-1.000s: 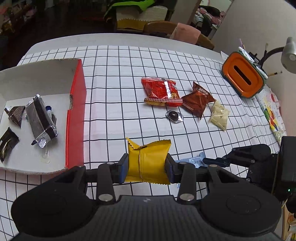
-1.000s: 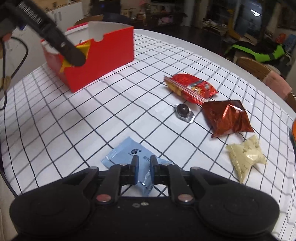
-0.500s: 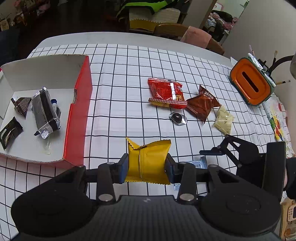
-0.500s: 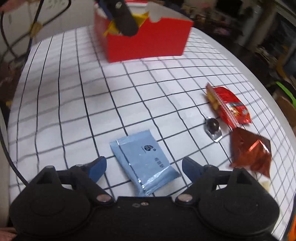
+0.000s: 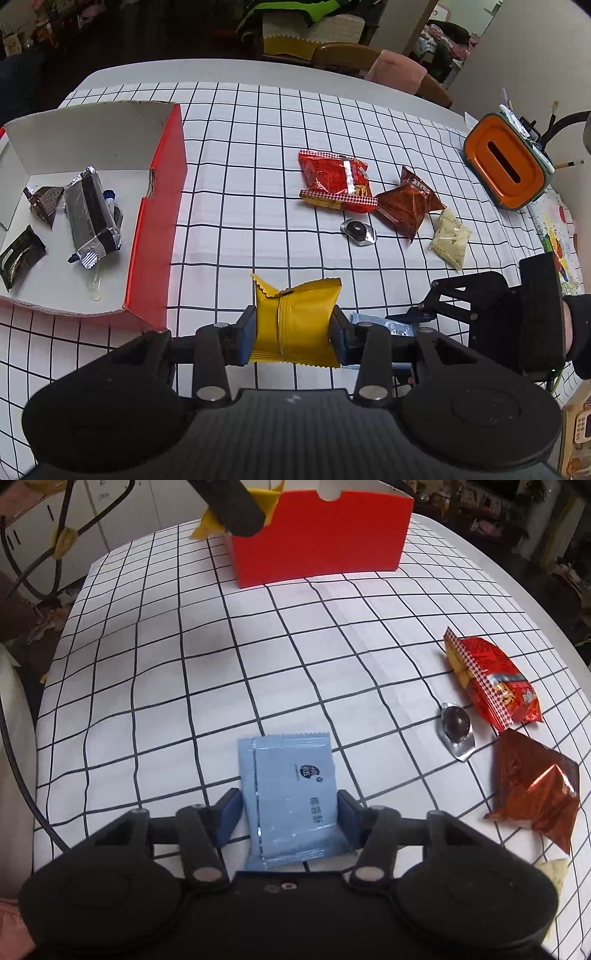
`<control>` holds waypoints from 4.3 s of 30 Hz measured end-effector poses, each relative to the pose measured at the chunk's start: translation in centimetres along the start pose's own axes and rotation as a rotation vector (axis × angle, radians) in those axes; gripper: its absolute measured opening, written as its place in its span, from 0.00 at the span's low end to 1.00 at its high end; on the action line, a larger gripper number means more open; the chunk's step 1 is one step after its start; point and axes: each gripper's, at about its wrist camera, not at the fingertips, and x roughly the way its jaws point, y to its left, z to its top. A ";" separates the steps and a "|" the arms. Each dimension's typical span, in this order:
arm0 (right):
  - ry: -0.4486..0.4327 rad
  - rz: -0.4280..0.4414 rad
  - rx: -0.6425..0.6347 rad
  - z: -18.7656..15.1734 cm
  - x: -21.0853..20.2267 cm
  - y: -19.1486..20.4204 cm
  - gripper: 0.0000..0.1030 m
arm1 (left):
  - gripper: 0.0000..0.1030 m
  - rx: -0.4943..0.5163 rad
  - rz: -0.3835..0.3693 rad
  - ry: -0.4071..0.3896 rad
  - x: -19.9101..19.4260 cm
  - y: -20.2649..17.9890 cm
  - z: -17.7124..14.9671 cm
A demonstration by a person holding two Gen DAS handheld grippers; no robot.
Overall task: Organize snacks
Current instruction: 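Carry the yellow candy and blue packet with both tools over the box, then open both tools to drop the yellow candy and blue packet into the box, then move both tools back toward the remaining snacks on the tablecloth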
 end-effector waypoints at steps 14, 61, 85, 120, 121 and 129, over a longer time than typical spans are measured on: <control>-0.180 -0.123 0.386 0.4 -3.5 1.3 0.45 | 0.38 0.021 -0.001 -0.033 -0.7 1.6 -0.1; -0.199 -0.299 0.531 30.0 4.7 3.2 0.45 | 0.38 0.083 0.230 -0.075 -3.3 25.5 6.0; -0.067 -0.300 0.503 31.8 10.1 2.5 0.45 | 0.39 0.187 0.274 0.130 2.1 25.3 7.6; -0.366 -0.327 0.724 20.7 -5.0 2.9 0.94 | 0.69 0.233 0.152 -0.192 -5.8 14.0 5.4; -0.370 -0.336 0.747 20.0 -5.4 2.7 0.94 | 0.69 0.239 0.143 -0.198 -5.8 13.4 5.3; -0.374 -0.388 0.871 13.8 -7.8 1.1 1.00 | 0.78 0.284 0.071 -0.240 -4.9 8.1 4.8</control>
